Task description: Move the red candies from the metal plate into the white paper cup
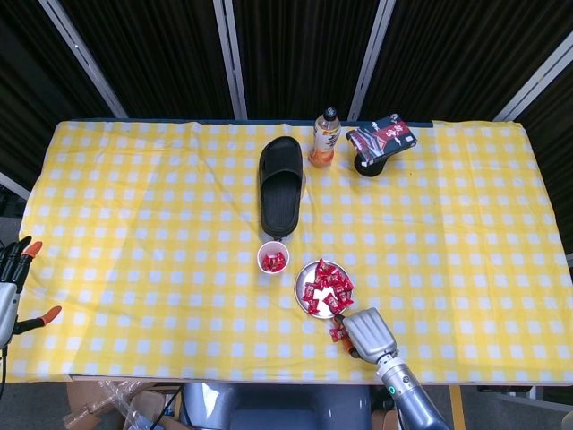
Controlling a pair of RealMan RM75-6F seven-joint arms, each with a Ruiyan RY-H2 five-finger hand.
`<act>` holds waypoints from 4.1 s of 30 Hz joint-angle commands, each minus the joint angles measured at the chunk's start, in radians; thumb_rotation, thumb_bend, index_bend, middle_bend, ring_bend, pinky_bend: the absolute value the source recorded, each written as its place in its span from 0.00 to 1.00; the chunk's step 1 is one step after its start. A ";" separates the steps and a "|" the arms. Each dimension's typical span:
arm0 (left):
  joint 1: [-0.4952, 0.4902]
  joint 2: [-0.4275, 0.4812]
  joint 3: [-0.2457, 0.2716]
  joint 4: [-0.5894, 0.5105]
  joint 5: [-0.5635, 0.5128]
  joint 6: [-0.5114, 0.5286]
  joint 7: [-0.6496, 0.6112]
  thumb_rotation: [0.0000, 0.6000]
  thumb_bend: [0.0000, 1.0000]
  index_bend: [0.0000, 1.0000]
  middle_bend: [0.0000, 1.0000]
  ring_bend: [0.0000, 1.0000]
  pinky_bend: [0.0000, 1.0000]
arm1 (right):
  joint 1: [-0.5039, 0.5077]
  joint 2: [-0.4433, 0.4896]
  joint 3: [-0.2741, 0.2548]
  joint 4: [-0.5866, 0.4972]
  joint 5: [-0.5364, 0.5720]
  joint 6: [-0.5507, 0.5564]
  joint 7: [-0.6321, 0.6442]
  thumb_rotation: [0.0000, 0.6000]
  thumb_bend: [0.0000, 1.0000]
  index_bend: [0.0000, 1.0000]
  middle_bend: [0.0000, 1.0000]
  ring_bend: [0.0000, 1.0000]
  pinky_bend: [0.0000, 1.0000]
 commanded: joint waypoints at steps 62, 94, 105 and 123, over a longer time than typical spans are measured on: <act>-0.018 0.029 -0.003 -0.017 -0.054 -0.074 -0.036 1.00 0.04 0.02 0.00 0.00 0.00 | 0.486 -0.119 0.415 0.102 0.415 -0.117 0.001 1.00 0.47 0.53 0.82 0.89 0.85; -0.018 0.033 -0.004 -0.022 -0.061 -0.074 -0.038 1.00 0.04 0.02 0.00 0.00 0.00 | 0.464 -0.037 0.300 -0.046 0.419 0.025 -0.044 1.00 0.46 0.36 0.82 0.89 0.85; -0.010 0.023 -0.003 -0.012 -0.032 -0.039 -0.036 1.00 0.04 0.02 0.00 0.00 0.00 | 0.345 0.047 0.130 -0.197 0.320 0.139 -0.078 1.00 0.41 0.28 0.82 0.89 0.85; -0.001 0.008 -0.002 -0.002 -0.016 -0.011 -0.016 1.00 0.04 0.02 0.00 0.00 0.00 | 0.221 0.001 0.040 -0.025 0.222 0.135 0.027 1.00 0.40 0.35 0.82 0.89 0.85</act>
